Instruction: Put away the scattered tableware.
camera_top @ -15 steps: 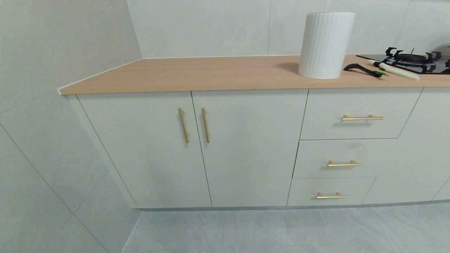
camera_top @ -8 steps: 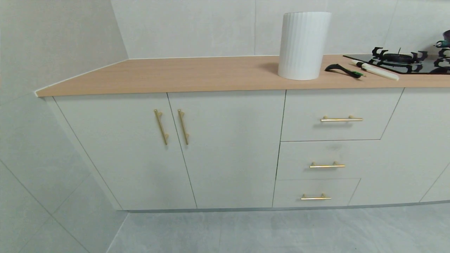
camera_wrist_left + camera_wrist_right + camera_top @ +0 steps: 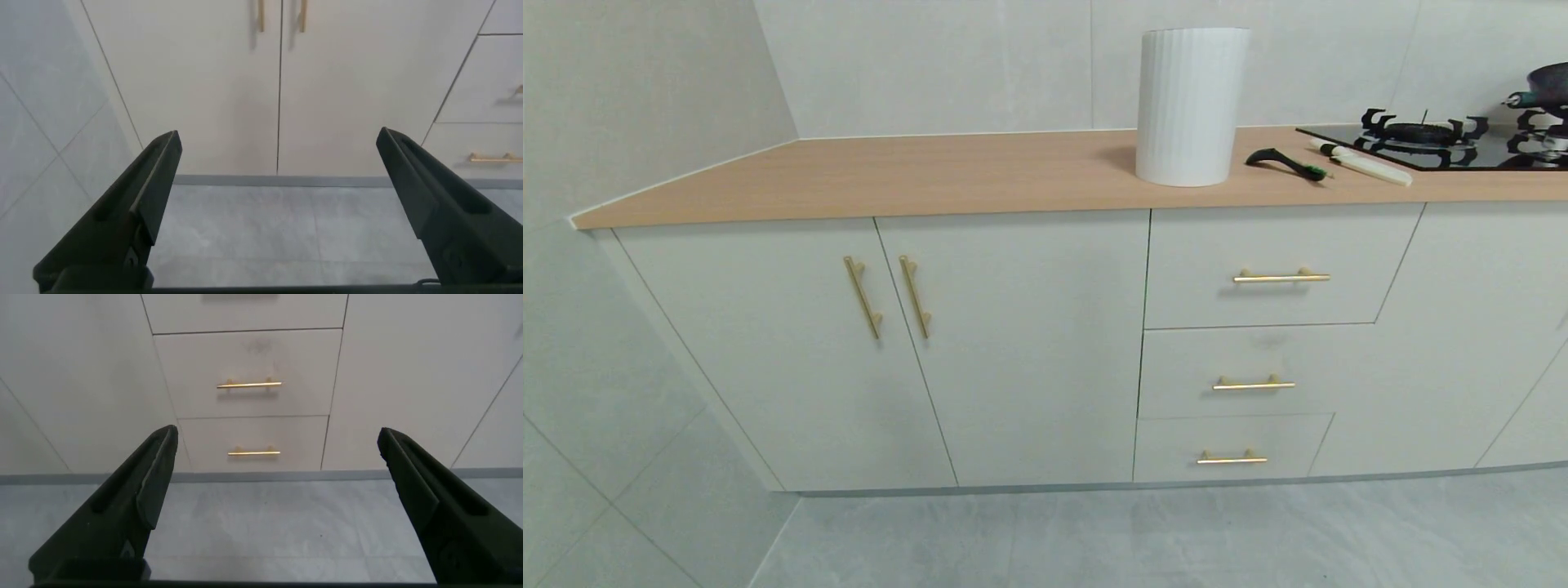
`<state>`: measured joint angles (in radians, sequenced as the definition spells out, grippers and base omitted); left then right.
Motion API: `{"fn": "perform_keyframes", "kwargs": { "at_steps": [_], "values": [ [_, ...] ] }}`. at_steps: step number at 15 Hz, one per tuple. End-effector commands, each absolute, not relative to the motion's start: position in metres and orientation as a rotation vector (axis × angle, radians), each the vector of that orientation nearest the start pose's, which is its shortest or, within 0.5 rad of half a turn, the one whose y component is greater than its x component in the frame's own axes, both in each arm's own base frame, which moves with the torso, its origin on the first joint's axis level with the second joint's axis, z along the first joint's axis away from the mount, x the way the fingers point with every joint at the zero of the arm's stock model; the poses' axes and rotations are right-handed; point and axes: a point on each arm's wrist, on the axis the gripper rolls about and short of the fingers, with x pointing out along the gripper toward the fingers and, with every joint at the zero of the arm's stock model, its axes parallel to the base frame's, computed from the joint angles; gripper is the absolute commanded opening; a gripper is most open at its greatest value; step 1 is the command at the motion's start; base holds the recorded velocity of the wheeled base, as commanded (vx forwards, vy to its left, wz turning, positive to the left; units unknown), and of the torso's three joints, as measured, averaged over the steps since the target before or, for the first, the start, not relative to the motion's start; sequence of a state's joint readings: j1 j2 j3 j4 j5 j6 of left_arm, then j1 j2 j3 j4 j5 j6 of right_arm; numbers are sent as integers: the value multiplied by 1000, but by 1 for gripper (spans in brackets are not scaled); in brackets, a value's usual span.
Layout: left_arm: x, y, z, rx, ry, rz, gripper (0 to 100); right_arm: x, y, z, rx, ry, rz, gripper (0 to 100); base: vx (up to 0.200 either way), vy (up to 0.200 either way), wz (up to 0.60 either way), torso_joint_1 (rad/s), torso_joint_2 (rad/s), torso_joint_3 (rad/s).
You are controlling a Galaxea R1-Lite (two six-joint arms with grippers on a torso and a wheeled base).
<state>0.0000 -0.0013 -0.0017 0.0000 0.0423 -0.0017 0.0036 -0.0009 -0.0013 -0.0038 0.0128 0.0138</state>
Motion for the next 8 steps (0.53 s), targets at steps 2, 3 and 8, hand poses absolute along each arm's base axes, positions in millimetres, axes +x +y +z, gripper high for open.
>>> {"fn": "perform_keyframes", "kwargs": {
  "at_steps": [2, 3, 8],
  "values": [
    [-23, 1, 76, -2, -2, 41, 100, -23, 0, 76, 14, -4, 17, 100, 100, 0, 0, 4, 4, 1],
    [-23, 1, 76, -2, -2, 43, 100, -23, 0, 76, 14, -6, 15, 100, 200, 0, 0, -2, 2, 2],
    [-23, 1, 76, -2, -2, 43, 100, -23, 0, 76, 14, -3, 15, 100, 200, 0, 0, 3, 2, 1]
  ]
}}
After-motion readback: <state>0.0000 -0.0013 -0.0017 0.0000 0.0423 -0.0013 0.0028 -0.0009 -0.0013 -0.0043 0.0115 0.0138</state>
